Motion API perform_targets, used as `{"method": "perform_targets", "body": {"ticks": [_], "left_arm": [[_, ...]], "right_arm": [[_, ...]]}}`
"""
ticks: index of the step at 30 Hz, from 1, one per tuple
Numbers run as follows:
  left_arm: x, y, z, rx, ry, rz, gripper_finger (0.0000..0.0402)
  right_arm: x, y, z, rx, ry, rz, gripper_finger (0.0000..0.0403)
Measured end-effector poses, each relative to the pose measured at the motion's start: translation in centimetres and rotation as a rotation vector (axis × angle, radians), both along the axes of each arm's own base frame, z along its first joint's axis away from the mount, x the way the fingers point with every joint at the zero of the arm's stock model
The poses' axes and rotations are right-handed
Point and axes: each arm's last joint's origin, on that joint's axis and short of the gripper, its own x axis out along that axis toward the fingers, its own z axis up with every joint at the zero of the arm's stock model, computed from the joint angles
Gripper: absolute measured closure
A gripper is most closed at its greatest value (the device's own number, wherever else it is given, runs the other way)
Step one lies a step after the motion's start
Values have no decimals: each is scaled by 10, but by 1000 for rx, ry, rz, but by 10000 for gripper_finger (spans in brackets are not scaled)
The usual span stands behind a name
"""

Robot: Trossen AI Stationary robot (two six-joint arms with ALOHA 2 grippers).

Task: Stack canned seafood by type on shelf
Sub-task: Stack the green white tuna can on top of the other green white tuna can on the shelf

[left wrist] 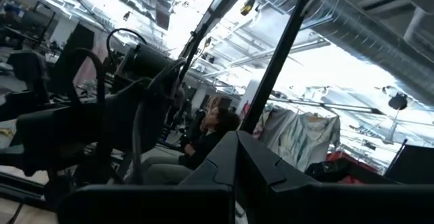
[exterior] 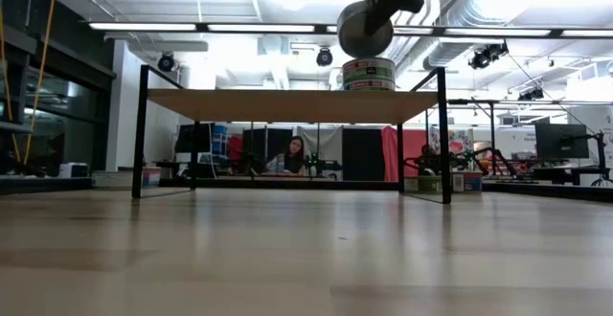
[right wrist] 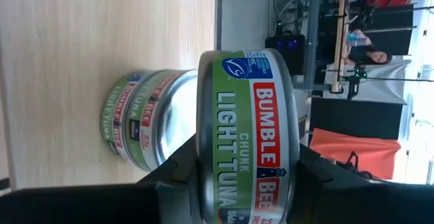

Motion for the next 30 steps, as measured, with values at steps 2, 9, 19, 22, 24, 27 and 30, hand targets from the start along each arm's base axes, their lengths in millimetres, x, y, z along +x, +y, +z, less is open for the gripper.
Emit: {"method": "perform_targets", "body": {"ticks": [2,9,19,22,24,27,30], "left_arm": [[0,0,0,2,4,0,401],[1,0,-2,10,20,-1,401],[1,-2,-5,26,50,-8,401],[1,-2,-6,30,56,-8,402],[1,-2,-6,30,57,-8,401],[2,-2,-7,35,65,-8,401],[2,-3,-7,39,72,-8,402]], "right_arm": [[0,-4,-2,0,19,-12,288],[2,-15,-5,58,40,-36,256],[1,-11,-8,173,50,-17,167],[-2,-11,-8,179,62,-32,165],[-6,-12,-7,182,84,-49,164],[-12,-13,-4,183,99,-76,164],[-17,-10,0,202,84,-74,163]]}}
